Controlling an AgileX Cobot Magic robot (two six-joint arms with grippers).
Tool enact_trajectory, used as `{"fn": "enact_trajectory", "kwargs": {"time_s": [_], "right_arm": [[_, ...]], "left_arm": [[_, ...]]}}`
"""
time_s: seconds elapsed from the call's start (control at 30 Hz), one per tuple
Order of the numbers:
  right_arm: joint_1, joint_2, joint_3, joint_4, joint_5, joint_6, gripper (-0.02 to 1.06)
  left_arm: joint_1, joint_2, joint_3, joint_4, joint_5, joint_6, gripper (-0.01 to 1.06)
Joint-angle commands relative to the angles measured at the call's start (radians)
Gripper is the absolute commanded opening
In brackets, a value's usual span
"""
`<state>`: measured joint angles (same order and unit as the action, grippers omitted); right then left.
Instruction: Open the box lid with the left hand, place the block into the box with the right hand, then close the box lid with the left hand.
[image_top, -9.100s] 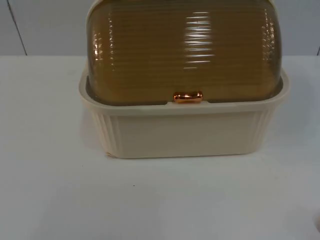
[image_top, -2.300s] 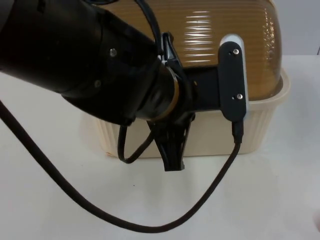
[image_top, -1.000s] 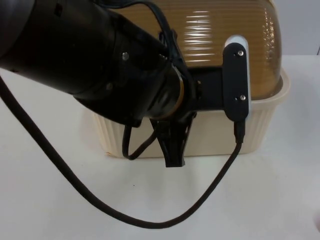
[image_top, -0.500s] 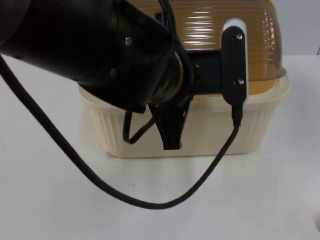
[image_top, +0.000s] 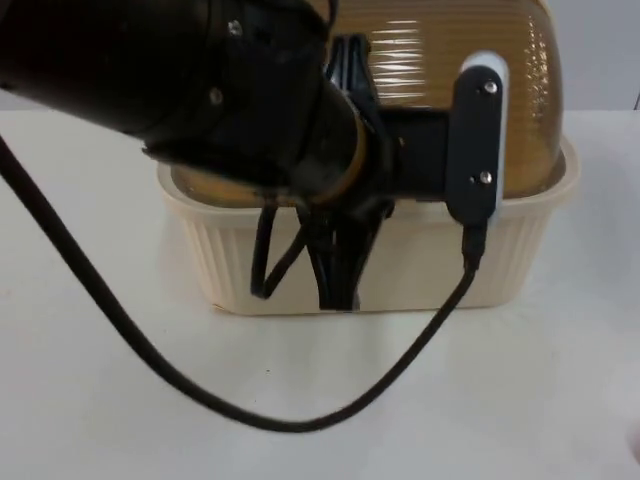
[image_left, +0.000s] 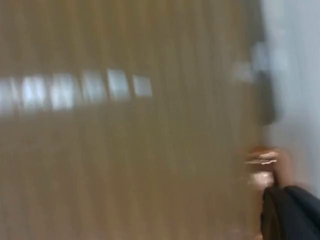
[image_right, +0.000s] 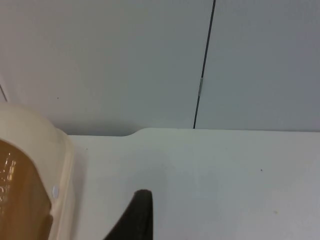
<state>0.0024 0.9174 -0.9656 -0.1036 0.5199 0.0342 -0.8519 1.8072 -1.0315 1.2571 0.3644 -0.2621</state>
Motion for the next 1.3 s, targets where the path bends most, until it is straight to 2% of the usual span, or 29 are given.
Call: {"fn": "enact_trajectory", "kwargs": {"time_s": [0.0,0.13,0.27,0.3,0.37,0.4,0.77,0.97,1.27], "right_arm": [[-0.001,-0.002,-0.005,0.0,-0.002,-0.005,0.93],[-0.001,-0.002,-0.005,0.0,-0.002,-0.005,0.93],[-0.001,-0.002,-0.005,0.0,-0.002,-0.005,0.93],[-0.001,-0.002,-0.005,0.0,-0.002,-0.005,0.93],[-0.001,-0.002,-0.005,0.0,-0.002,-0.005,0.93],[-0.001,-0.002,-0.005,0.0,-0.002,-0.005,0.93],[-0.001,-0.002,-0.005,0.0,0.0,-0.005,0.93],[-0.001,-0.002,-0.005,0.0,0.009,-0.005,0.93],[-0.001,-0.002,-0.005,0.0,0.009,-0.005,0.93]], "left_arm": [[0.033,-0.006,-0.02,-0.033,0.033,0.004,0.0],[0.039,-0.023,-0.033,-0.136,0.03,0.079,0.0],[0.035,-0.056,-0.033,-0.471,0.021,0.375,0.0],[0.035,-0.056,-0.033,-0.471,0.021,0.375,0.0],[0.035,-0.063,-0.033,-0.628,0.026,0.533,0.0],[0.035,-0.063,-0.033,-0.672,0.011,0.571,0.0],[0.035,-0.02,-0.033,-0.677,-0.031,0.563,0.0],[0.035,0.003,-0.066,-0.608,-0.016,0.484,0.0],[0.039,0.018,-0.091,-0.592,0.007,0.482,0.0]]}}
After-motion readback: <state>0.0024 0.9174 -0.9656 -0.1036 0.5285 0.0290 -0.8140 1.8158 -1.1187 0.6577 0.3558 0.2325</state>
